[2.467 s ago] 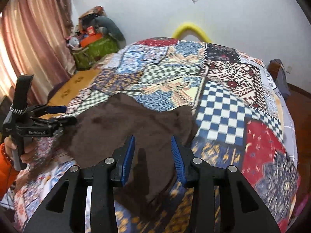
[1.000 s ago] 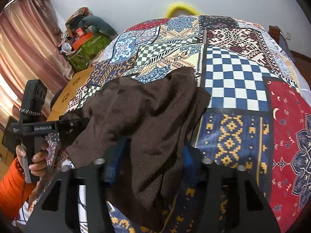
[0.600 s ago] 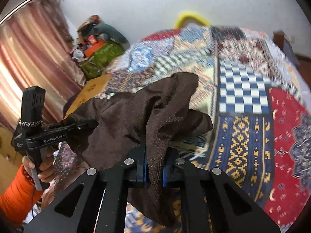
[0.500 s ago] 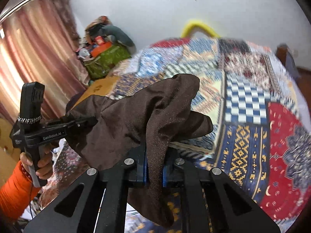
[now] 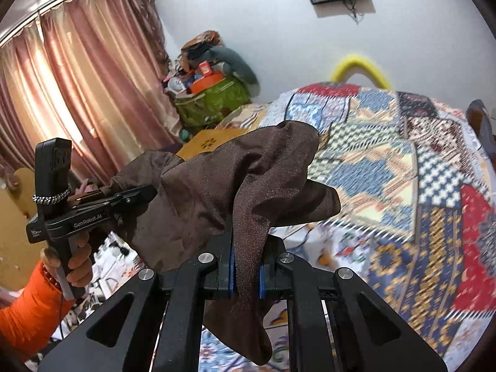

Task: Fold small clothes

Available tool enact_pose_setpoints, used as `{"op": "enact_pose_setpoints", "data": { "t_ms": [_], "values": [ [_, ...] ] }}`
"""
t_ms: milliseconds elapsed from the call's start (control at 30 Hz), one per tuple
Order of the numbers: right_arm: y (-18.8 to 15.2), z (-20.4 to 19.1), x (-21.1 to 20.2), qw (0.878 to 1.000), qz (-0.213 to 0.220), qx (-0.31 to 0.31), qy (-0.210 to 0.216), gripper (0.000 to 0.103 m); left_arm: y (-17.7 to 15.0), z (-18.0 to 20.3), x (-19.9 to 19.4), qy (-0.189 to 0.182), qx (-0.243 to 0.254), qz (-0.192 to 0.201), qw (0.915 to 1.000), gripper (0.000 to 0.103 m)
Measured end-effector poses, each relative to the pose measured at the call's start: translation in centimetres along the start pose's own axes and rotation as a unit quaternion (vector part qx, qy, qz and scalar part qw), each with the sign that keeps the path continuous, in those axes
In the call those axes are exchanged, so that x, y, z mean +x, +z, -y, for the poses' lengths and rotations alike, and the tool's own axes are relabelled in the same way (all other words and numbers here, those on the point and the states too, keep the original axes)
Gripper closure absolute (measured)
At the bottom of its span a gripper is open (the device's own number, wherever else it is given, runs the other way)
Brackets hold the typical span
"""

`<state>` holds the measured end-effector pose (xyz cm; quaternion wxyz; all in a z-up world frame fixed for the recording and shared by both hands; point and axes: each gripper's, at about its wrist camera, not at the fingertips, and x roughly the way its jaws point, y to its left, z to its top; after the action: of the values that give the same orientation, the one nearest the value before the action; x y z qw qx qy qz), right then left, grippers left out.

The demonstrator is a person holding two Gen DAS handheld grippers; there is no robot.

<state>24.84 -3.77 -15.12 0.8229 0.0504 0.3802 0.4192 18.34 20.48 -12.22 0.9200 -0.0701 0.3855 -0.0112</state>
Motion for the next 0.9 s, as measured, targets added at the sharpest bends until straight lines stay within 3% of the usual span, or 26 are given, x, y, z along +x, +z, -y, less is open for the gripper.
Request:
{"op": "enact_pose_setpoints", "data": {
  "t_ms": [333, 467, 600, 667, 767, 900],
  "values": [
    [-4.0, 0.6, 6.4, 0.994, -0.102, -0.004, -0.032, 0.094, -6.2, -3.5, 6.7, 0.0, -0.03, -0.096, 0.9949, 0.084],
    [-5.2, 1.6, 7.0, 0.991, -0.125, 0.003, -0.055, 0.091, -7.3, -4.5, 8.6, 0.04, -0.022, -0.12, 0.9918, 0.083],
    [-5.6, 2.0, 5.8, 0.99, -0.12, 0.007, -0.072, 0.084, -8.2, -6.7, 8.6, 0.061, -0.034, -0.127, 0.9895, 0.079],
    [-5.7, 1.8, 5.2, 0.99, -0.117, -0.003, -0.083, 0.081, -8.5, -7.7, 8.1, 0.064, -0.044, -0.126, 0.989, 0.071],
    [-5.6, 1.1, 3.9, 0.989, -0.103, -0.017, -0.106, 0.079, -8.4, -8.2, 6.7, 0.082, -0.045, -0.117, 0.9887, 0.071],
    [-4.5, -0.3, 1.2, 0.991, -0.062, -0.029, -0.114, 0.079, -7.1, -7.4, 3.1, 0.072, -0.049, -0.084, 0.9927, 0.071]
  ]
}}
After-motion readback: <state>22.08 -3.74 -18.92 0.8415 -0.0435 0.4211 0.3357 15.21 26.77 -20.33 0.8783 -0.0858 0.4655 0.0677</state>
